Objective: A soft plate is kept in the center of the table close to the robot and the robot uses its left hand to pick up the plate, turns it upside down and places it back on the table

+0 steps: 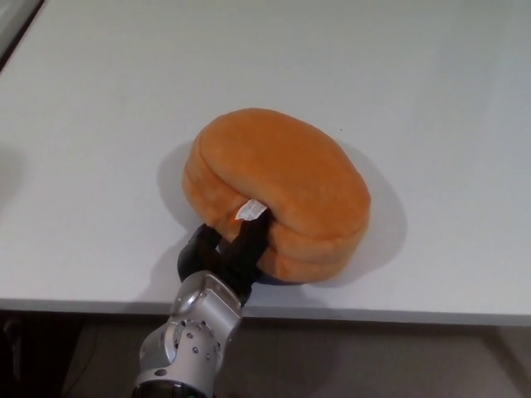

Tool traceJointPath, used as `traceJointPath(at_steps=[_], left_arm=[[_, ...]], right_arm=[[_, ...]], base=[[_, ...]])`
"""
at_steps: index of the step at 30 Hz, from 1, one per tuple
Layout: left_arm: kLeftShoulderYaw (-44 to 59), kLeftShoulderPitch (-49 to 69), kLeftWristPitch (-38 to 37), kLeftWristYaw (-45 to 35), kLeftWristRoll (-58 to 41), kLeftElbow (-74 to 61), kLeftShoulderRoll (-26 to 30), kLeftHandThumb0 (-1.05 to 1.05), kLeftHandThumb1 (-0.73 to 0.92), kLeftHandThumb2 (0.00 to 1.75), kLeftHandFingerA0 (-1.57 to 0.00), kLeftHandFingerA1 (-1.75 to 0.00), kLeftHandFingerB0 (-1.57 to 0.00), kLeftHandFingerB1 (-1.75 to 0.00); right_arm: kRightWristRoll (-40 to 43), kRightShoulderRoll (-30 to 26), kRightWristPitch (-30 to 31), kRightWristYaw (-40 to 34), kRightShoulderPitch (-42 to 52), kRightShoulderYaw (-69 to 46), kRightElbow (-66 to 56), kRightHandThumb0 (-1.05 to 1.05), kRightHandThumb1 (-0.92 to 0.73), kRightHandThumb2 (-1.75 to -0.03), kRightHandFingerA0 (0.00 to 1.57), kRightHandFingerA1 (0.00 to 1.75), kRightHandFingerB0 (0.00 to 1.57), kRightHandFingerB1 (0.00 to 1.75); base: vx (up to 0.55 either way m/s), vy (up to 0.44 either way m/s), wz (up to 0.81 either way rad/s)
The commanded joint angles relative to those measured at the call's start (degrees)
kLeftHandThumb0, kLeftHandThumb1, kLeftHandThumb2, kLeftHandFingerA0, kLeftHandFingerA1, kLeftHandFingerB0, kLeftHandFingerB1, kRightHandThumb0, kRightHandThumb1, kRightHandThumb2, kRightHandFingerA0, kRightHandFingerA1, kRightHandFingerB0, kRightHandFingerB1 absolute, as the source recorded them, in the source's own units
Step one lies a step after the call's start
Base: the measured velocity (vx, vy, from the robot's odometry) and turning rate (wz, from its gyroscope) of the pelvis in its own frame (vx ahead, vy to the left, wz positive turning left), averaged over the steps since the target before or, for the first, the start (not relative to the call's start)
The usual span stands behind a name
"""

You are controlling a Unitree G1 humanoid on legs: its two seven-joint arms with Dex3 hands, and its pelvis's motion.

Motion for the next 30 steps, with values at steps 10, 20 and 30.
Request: traceJointPath(at_steps=[10,20,30], left_arm=[[-5.7,1.5,7.1,12.6,-4.6,7.0,-28.2,-0.2,0.69,0.63,-0.92,-1.75,-0.14,-0.35],[-7.7,1.9,7.1,12.9,-5.8,6.3,-27.0,-0.38,0.61,0.79,-1.16,-1.63,-0.1,-0.44],[-13.6,4.9,10.4,3.2,-7.5,1.5,-20.1,-0.8,0.82,0.64,-0.32,-0.87,-0.12,-0.38]], right_arm=[[1.0,-2.4,-0.1,1.6,-0.7,-1.0,0.4,-0.71,-0.64,-0.99,0.51,0.6,0.29,0.49],[-0.2,-2.6,0.5,0.4,0.2,-1.0,-1.1,-0.7,-0.63,-1.0,0.5,0.6,0.27,0.48],[2.0,-2.3,1.1,2.4,-0.2,-0.9,-0.5,-0.7,-0.64,-0.99,0.48,0.58,0.27,0.48]], base=[[0.0,0.0,0.0],[0.0,0.0,0.0],[0.0,0.0,0.0]])
